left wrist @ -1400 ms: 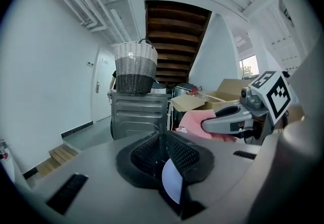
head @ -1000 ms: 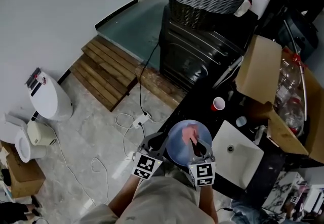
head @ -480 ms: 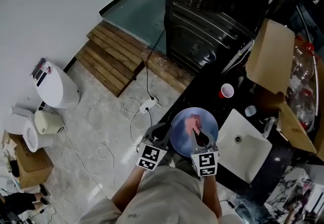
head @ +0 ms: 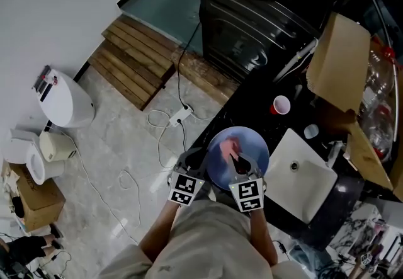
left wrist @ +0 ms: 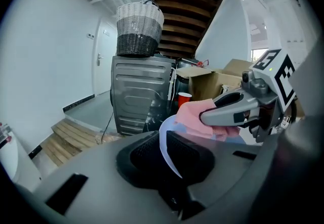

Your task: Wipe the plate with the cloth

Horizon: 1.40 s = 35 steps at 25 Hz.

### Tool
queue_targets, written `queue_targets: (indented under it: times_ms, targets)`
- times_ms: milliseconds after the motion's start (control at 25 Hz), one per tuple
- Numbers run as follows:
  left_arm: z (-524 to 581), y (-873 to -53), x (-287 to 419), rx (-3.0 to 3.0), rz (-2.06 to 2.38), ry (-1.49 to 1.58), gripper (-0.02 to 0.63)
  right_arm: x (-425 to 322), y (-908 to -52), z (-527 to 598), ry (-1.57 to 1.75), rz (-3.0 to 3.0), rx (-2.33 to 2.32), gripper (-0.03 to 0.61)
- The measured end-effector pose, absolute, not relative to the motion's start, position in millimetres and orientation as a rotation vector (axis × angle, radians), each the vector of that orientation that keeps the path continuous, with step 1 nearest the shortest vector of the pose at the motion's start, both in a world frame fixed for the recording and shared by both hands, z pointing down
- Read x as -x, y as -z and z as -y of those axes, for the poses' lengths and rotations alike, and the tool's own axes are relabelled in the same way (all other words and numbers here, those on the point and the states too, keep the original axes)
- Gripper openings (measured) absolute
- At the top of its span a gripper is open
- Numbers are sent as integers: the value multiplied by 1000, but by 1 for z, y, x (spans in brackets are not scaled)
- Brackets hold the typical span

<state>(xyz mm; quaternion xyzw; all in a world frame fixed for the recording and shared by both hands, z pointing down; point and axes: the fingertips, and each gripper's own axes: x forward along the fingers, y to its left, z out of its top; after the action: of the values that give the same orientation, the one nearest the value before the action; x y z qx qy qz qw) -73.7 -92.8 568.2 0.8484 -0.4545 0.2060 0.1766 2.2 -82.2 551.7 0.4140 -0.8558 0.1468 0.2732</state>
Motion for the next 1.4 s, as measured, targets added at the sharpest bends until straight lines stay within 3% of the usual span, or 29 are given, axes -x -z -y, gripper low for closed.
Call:
queue_targets:
  times_ms: [1400]
  targets:
    - [93, -612, 67, -2307, 1228, -655, 75, 42, -629, 89, -360, 2247, -827, 25]
